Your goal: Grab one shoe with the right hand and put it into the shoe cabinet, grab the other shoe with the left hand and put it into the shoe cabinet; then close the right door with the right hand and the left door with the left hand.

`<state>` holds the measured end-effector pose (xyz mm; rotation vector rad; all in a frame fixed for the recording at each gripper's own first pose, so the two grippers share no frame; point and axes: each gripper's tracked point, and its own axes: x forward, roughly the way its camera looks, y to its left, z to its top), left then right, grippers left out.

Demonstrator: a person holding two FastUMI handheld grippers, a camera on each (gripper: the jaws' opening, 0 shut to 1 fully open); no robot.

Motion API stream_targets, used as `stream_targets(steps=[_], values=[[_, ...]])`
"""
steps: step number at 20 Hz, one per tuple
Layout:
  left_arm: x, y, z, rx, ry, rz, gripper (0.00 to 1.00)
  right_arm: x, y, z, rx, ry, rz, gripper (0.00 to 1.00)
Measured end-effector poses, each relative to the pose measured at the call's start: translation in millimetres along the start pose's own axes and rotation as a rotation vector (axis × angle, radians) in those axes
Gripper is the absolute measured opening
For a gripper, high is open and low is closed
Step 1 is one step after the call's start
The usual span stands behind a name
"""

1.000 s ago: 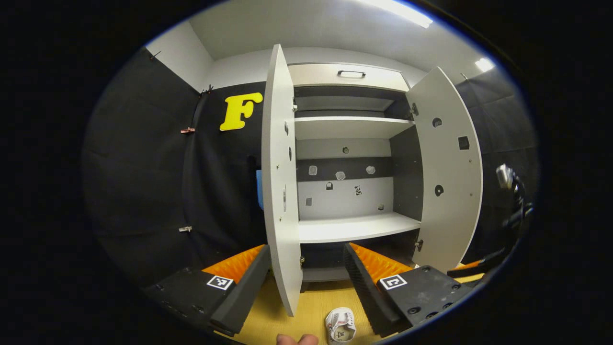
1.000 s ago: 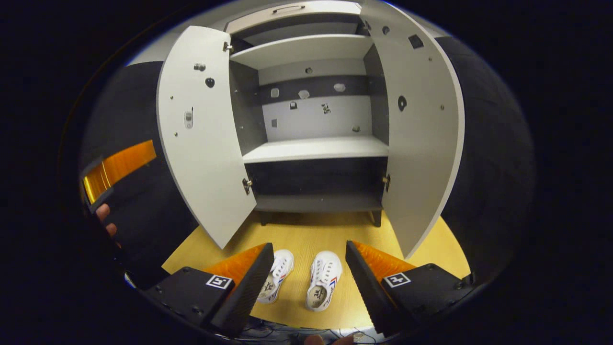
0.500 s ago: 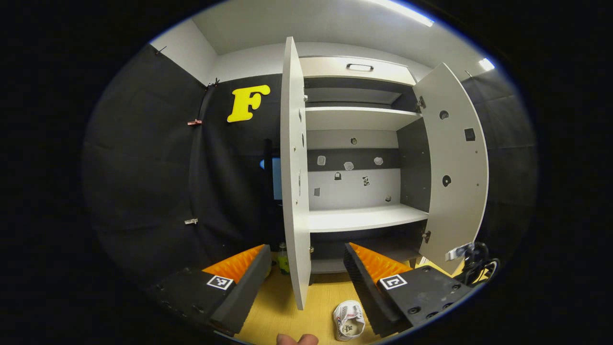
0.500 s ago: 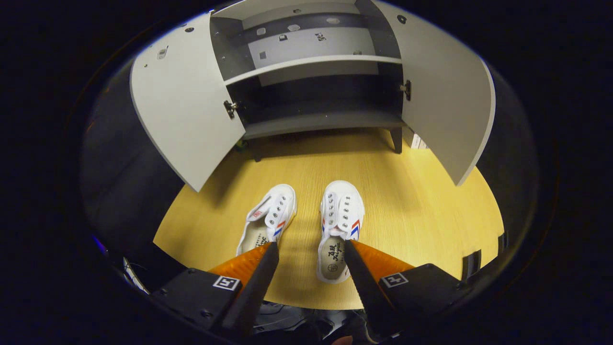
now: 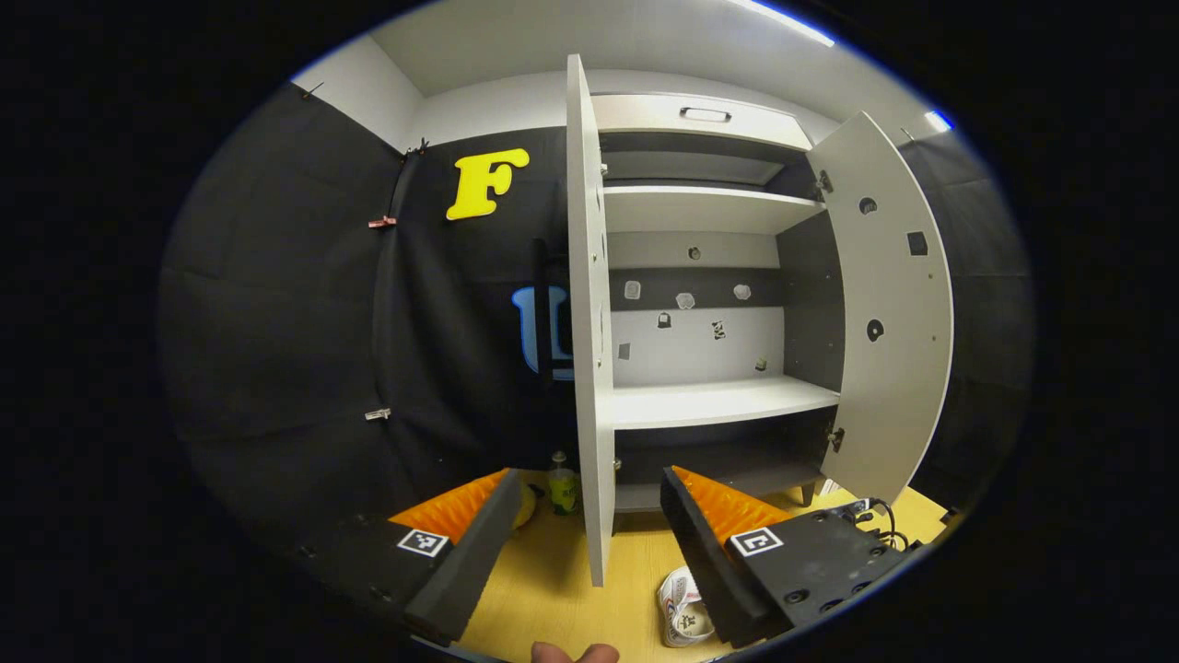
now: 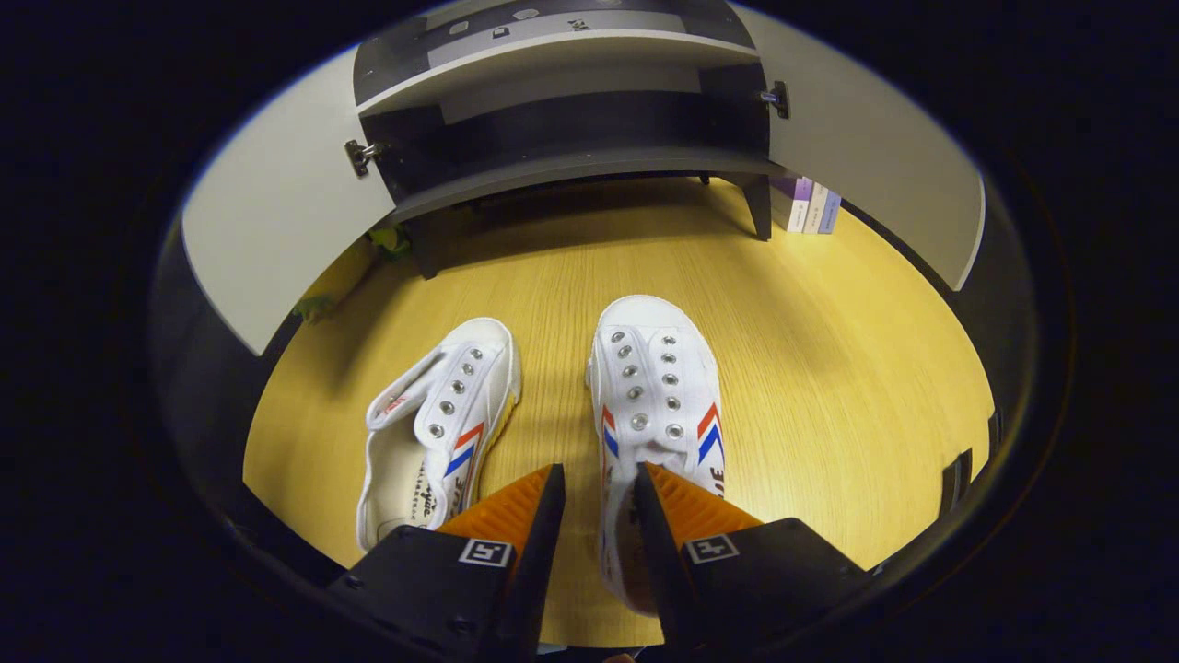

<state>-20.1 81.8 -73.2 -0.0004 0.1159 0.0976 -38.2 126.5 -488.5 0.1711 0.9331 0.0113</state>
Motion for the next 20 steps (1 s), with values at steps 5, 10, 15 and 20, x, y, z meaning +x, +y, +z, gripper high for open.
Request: stream_targets(steps=[5, 10, 15, 20], values=[[6, 5, -12, 0.018, 0.031, 0.014, 0.95, 13, -5, 5, -0.003, -0.067, -0.034, 0.27], [6, 6, -21, 0.022, 0.055, 0.015, 0.95, 31, 0, 11, -0.002, -0.079, -0.002, 0.18], [2, 9, -17, 0.029, 0.042, 0.022, 0.95, 19, 0, 18, -0.023, -0.068, 0.050, 0.05], [-2, 11, -16, 0.017, 0.036, 0.032, 0.95, -8, 1, 41, -0.018, -0.108, 0.099, 0.05]])
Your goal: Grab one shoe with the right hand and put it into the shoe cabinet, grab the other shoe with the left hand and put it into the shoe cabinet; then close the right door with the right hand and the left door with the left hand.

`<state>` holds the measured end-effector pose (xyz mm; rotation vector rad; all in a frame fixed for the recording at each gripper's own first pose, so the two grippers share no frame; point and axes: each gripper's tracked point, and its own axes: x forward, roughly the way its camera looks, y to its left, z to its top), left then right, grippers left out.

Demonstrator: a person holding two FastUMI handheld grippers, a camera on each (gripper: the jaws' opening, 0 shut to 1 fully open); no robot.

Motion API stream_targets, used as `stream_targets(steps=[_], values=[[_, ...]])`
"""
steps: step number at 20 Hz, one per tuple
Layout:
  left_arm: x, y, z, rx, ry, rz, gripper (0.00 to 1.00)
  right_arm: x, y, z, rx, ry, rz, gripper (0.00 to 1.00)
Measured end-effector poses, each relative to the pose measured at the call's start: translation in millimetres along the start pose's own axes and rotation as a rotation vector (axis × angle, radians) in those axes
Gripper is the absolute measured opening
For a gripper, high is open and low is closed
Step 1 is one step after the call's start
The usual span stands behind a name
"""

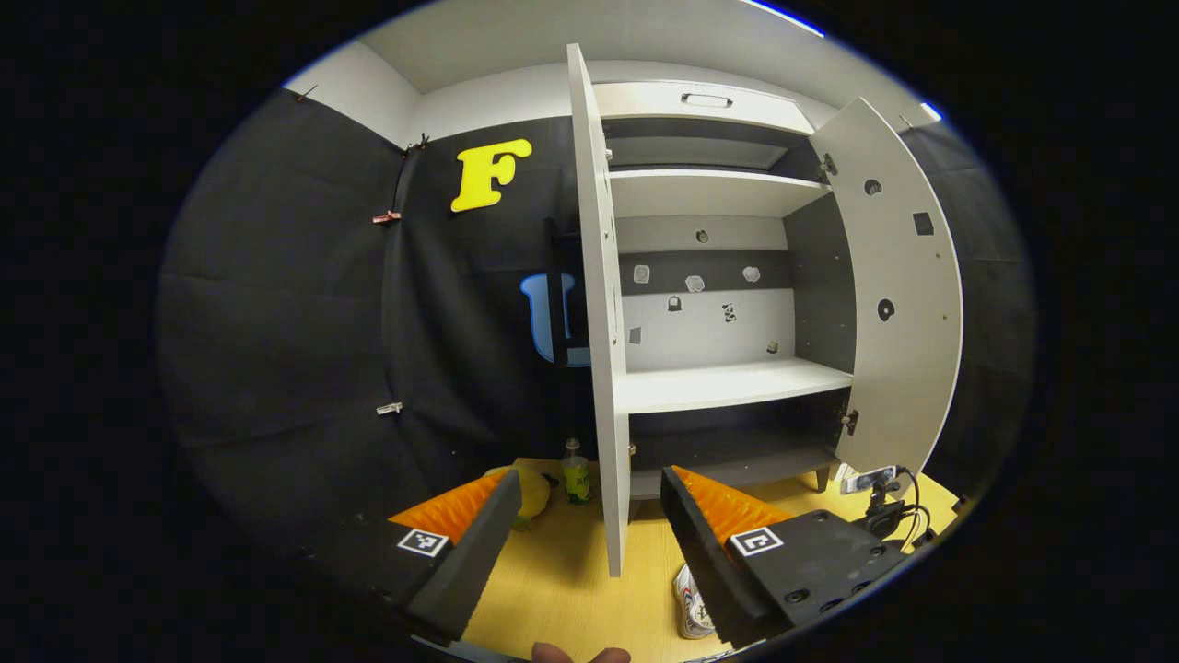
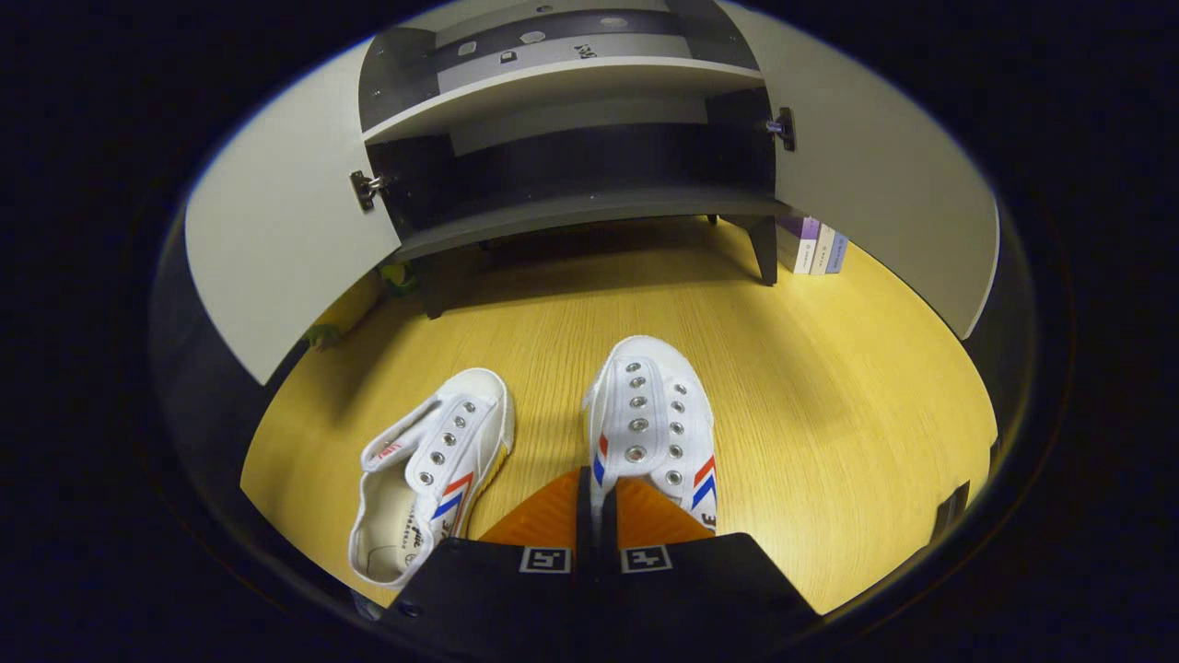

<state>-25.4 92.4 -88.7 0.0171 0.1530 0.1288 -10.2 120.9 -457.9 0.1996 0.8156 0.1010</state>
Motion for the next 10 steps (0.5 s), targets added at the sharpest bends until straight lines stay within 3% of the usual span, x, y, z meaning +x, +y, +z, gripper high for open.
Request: stream_targets(steps=[4, 10], values=[[-3, -10, -2, -0.022, 0.002, 0.000, 0.95, -31, 2, 21, 0.003, -0.041, 0.034, 0.05], [-7, -24, -1, -0.032, -0.012, -0.024, 0.95, -84, 2, 85, -0.020, -0.100, 0.040, 0.05]])
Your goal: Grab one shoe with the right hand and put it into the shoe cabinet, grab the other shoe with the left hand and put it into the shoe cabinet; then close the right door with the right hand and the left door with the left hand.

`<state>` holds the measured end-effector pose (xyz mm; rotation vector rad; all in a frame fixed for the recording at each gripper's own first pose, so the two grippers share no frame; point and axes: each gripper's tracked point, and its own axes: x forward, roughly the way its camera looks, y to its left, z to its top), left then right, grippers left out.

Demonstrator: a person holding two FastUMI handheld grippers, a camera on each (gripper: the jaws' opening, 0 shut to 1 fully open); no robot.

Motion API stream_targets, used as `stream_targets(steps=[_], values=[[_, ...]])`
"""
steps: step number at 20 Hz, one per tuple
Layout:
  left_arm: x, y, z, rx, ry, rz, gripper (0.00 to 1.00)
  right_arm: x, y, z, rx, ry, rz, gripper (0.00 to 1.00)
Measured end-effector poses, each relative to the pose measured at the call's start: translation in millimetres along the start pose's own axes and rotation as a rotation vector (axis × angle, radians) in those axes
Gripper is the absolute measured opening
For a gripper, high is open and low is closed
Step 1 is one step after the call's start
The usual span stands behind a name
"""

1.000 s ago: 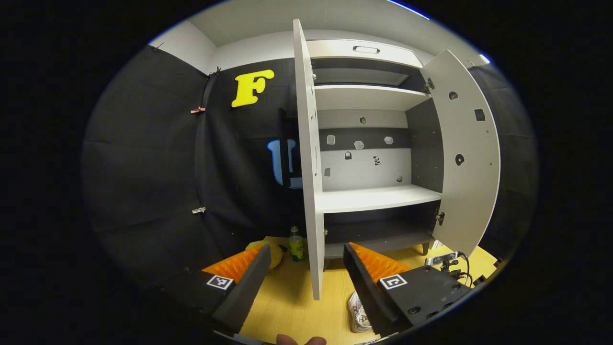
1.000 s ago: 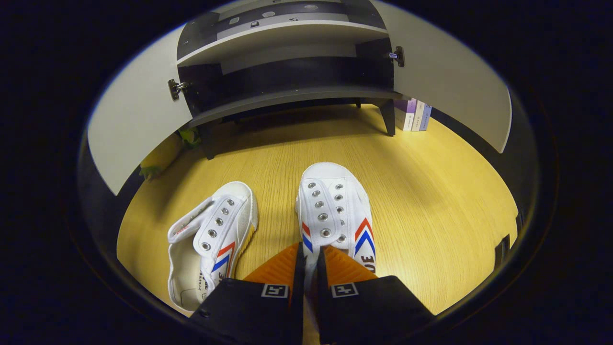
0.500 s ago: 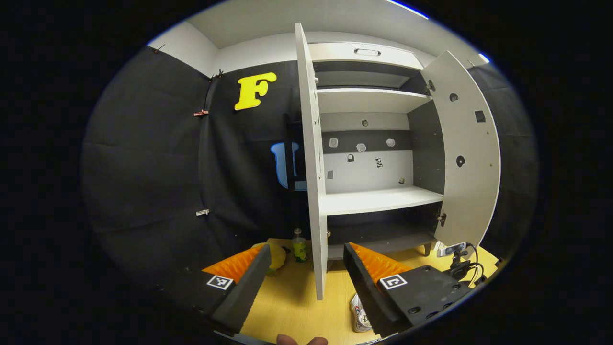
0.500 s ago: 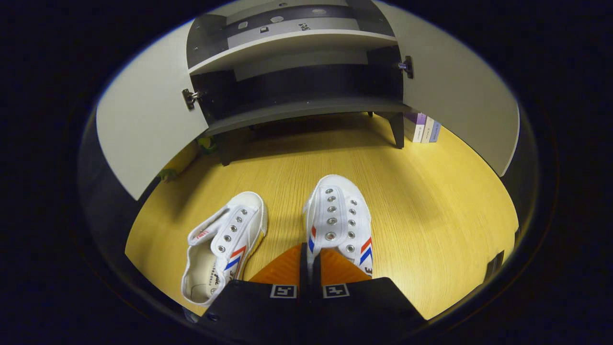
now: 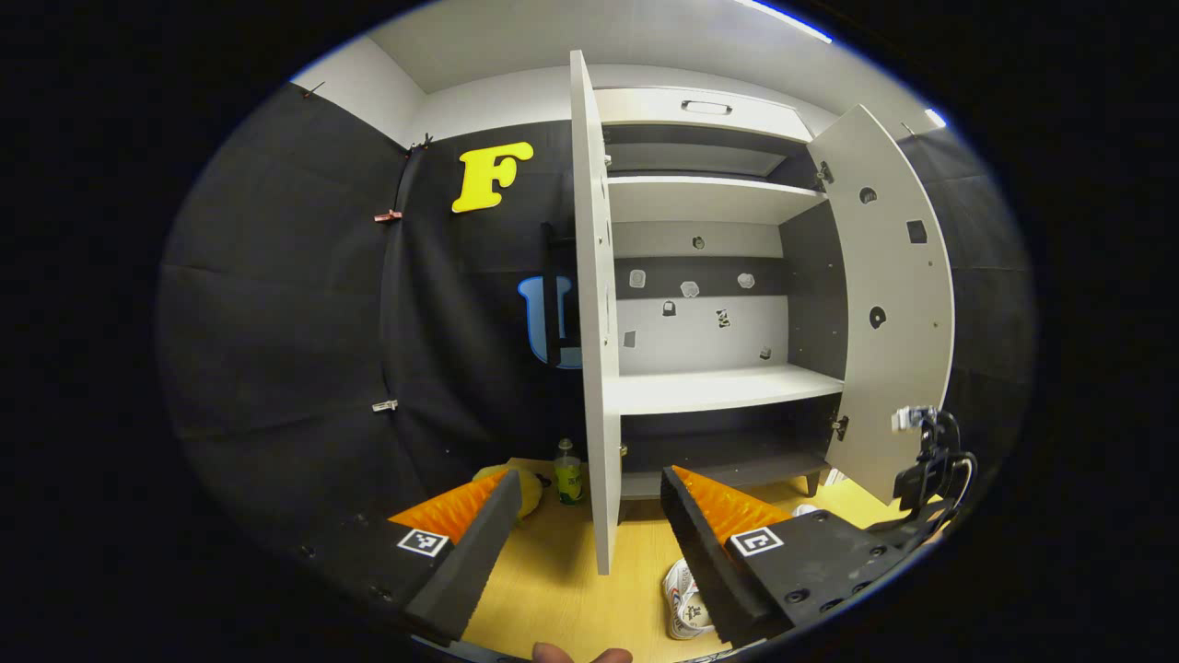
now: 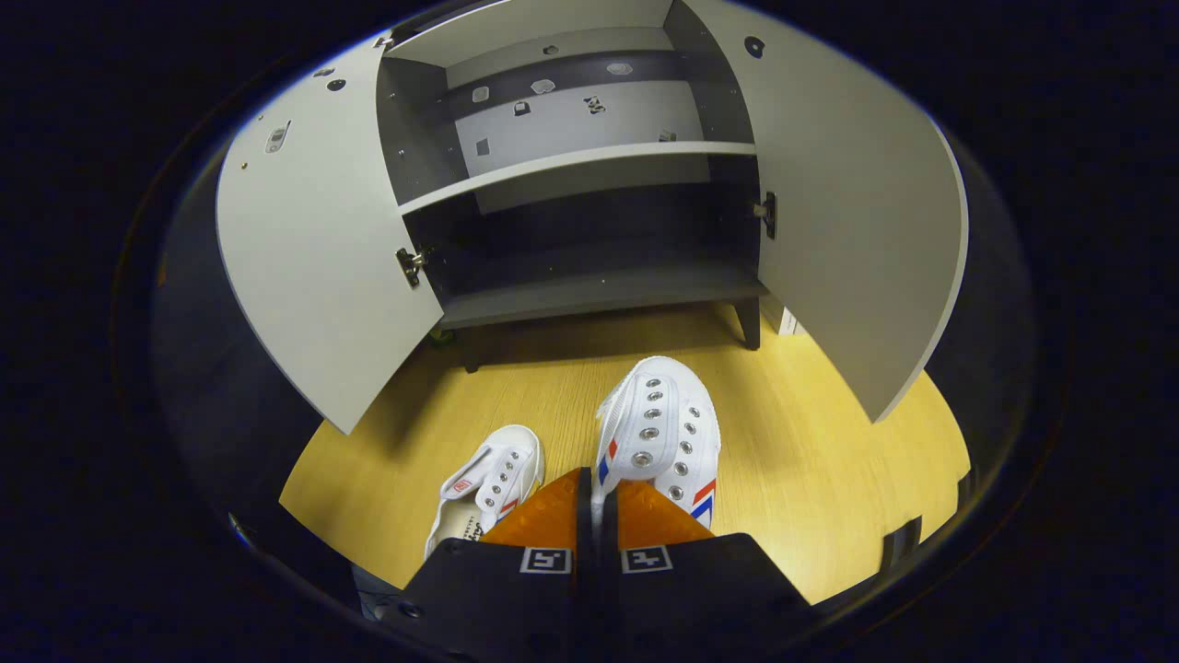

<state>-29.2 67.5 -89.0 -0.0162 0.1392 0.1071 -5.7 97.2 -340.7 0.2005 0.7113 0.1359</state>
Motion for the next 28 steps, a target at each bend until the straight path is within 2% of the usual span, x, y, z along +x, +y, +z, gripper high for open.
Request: stream_targets(steps=[3, 7, 11, 13, 19, 23, 28], values=[[0, -9, -3, -0.006, -0.003, -0.020, 0.95, -19, 8, 49, 0.026, -0.030, 0.020, 0.05], [4, -21, -7, -0.016, -0.002, -0.041, 0.95, -39, 26, 129, -0.022, -0.120, 0.045, 0.05], [9, -31, -8, -0.026, 0.001, -0.064, 0.95, -33, 43, 211, -0.017, -0.201, 0.072, 0.05], [11, -35, -8, -0.020, -0.001, -0.074, 0.95, -22, 42, 248, -0.031, -0.235, 0.063, 0.05], [19, -40, -11, -0.022, 0.014, -0.086, 0.95, 33, 32, 345, -0.115, -0.284, 0.011, 0.05], [26, -36, -15, -0.028, 0.027, -0.080, 0.95, 94, 22, 376, -0.163, -0.235, -0.015, 0.05], [31, -29, -20, -0.031, 0.043, -0.057, 0.95, 164, -7, 401, -0.273, -0.187, -0.128, 0.05]])
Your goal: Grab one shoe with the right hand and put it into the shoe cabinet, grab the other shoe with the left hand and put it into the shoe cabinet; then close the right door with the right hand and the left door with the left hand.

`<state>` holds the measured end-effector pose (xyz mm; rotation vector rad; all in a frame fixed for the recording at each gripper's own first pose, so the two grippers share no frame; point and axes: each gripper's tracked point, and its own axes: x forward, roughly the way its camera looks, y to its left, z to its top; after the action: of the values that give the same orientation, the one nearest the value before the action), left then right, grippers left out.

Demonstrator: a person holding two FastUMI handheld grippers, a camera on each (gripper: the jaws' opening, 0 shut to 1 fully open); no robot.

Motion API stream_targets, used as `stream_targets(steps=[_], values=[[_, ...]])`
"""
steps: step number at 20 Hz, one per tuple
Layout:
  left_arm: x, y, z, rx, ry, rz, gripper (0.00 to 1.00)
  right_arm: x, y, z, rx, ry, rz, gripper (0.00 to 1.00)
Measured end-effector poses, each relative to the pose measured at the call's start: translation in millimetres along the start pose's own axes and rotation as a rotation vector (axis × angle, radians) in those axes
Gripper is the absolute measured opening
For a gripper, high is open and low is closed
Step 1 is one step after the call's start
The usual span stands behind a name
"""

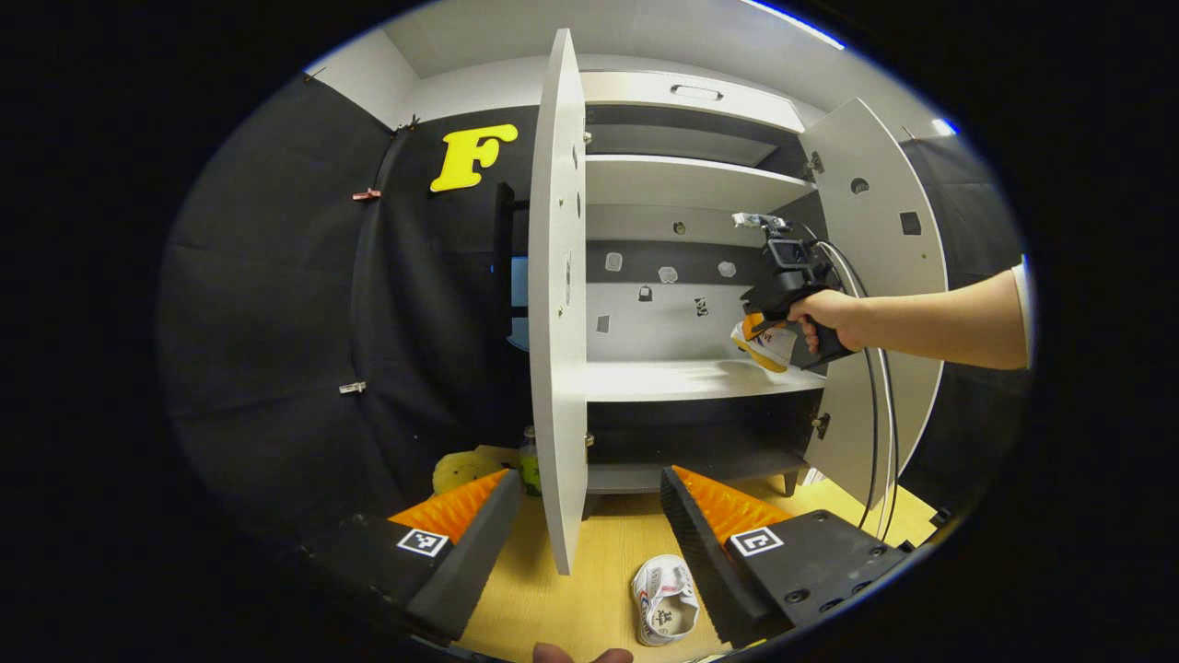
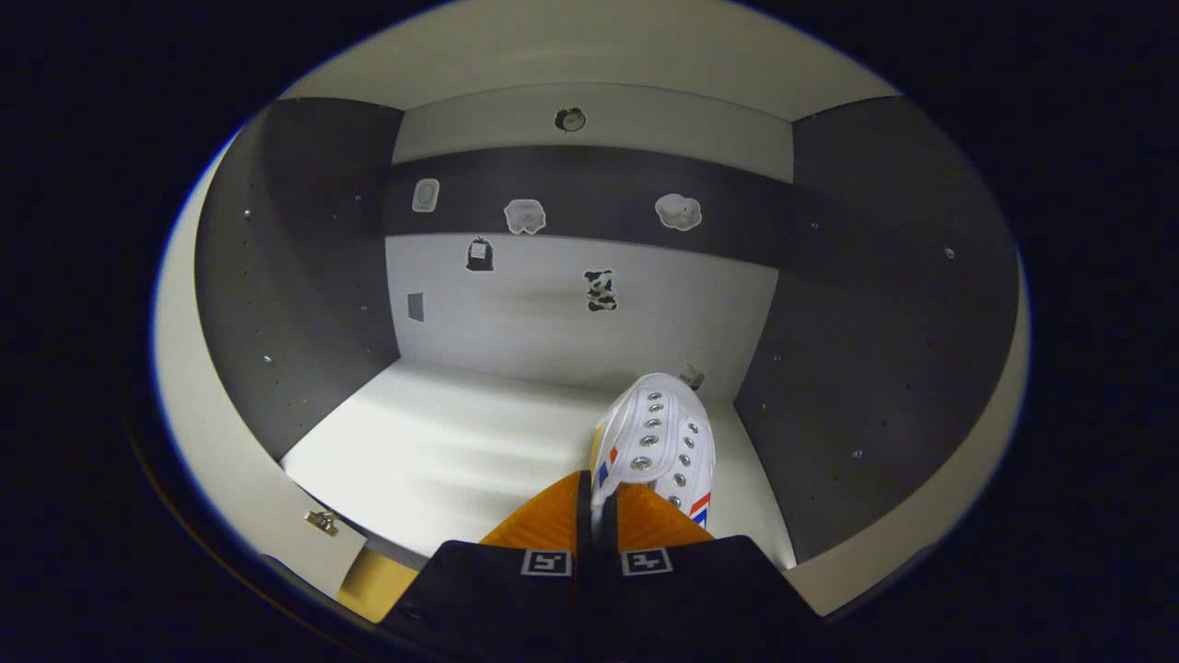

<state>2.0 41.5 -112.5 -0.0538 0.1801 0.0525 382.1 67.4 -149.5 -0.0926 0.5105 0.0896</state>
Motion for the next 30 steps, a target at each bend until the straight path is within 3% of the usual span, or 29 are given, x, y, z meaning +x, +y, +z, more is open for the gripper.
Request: stream_targets(steps=[6, 15, 22, 25, 27, 28, 30], values=[[1, 6, -4, -0.008, 0.011, 0.028, 0.95, 56, -11, 0, -0.119, 0.075, -0.034, 0.05], [2, 5, -6, -0.020, 0.018, 0.042, 0.95, 82, -7, -24, -0.173, 0.143, -0.029, 0.05], [0, 4, -7, -0.029, 0.020, 0.038, 0.95, 77, -7, -29, -0.070, 0.172, -0.032, 0.10], [-1, 2, -8, -0.035, 0.021, 0.032, 0.95, 66, 0, -30, -0.039, 0.182, 0.010, 0.27], [-4, 1, -8, -0.035, 0.019, 0.028, 0.95, 57, 2, -29, -0.038, 0.176, 0.020, 0.47], [-4, 0, -8, -0.033, 0.017, 0.027, 0.95, 52, 3, -27, -0.040, 0.161, 0.021, 0.69], [-7, 0, -10, -0.030, 0.018, 0.024, 0.95, 40, 7, -20, -0.036, 0.122, 0.025, 0.81]])
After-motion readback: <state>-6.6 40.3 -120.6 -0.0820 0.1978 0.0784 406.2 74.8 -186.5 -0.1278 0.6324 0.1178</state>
